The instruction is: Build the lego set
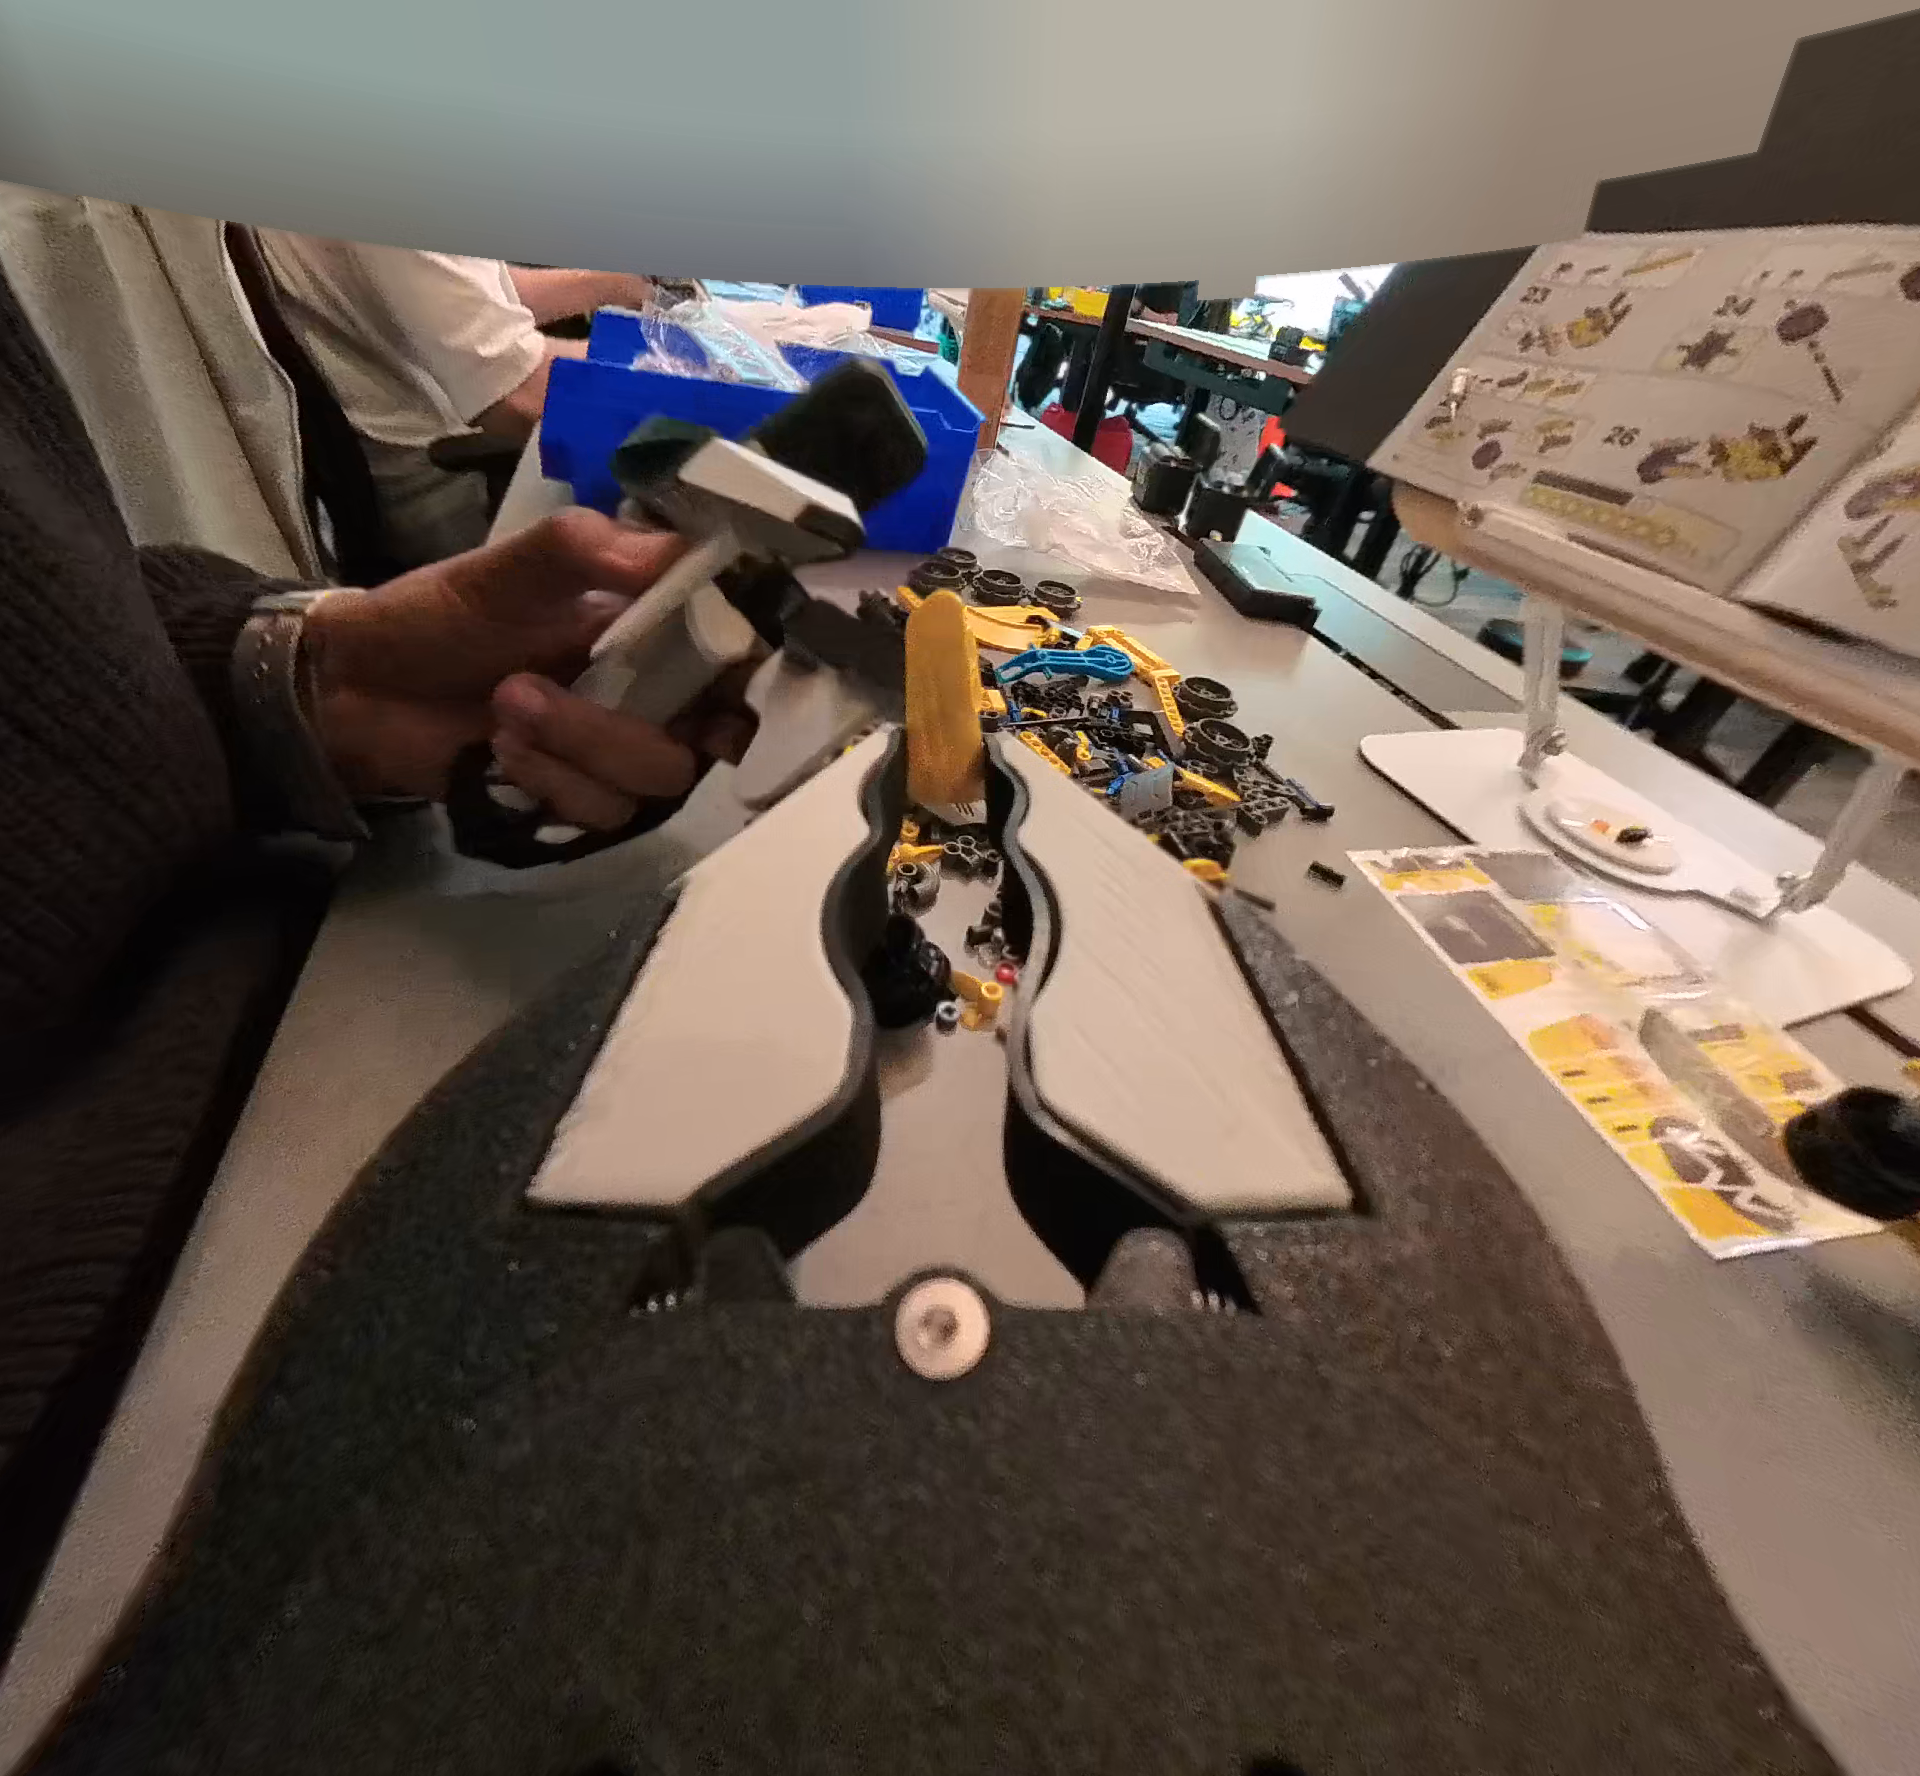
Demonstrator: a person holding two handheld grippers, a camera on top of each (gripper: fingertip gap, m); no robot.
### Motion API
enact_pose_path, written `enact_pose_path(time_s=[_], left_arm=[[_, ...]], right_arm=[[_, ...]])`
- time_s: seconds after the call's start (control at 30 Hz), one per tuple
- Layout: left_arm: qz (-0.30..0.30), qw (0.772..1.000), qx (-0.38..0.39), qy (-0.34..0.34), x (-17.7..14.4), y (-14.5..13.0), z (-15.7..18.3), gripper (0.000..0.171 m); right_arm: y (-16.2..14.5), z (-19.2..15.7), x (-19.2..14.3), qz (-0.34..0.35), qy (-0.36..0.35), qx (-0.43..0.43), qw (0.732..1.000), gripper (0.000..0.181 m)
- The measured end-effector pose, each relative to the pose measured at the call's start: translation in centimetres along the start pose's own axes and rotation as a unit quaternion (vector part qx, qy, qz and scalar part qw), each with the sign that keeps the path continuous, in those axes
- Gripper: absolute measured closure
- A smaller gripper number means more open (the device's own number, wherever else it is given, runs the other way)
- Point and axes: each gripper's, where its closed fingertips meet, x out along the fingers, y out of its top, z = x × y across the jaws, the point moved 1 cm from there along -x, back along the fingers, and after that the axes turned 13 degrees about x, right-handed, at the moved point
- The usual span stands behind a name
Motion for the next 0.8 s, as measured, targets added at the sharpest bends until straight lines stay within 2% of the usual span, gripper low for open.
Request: enact_pose_path(time_s=[0.1, 0.2, 0.3, 0.37, 0.43, 0.63, 0.8], left_arm=[[-0.028, 0.988, 0.123, 0.095, -2.1, 1.8, -1.2, 0.133], [-0.044, 0.951, 0.225, 0.209, -5.7, 4.5, -2.9, 0.134], [-0.041, 0.909, 0.284, 0.302, -9.8, 7.1, -4.1, 0.138], [-0.04, 0.891, 0.296, 0.342, -12.1, 8.0, -4.8, 0.138], [-0.038, 0.884, 0.293, 0.361, -13.6, 8.3, -5.6, 0.139], [-0.001, 0.889, 0.266, 0.373, -15.5, 8.8, -7.2, 0.139], [0.02, 0.855, 0.291, 0.428, -17.6, 10.4, -7.5, 0.144]], right_arm=[[-0.3, 1.0, -0.1, -0.01, -0.003, 0.04, 0.999, 0.168], [-1.6, 1.9, 0.3, -0.046, -0.015, 0.058, 0.997, 0.167], [-2.0, 2.2, 0.4, -0.051, -0.018, 0.063, 0.997, 0.167], [-2.5, 2.6, 0.6, -0.06, -0.022, 0.07, 0.996, 0.167], [-3.2, 3.1, 0.8, -0.072, -0.03, 0.076, 0.994, 0.167], [-4.9, 4.5, 1.8, -0.109, -0.046, 0.118, 0.986, 0.167], [-5.7, 5.0, 3.4, -0.14, -0.045, 0.127, 0.981, 0.167]])
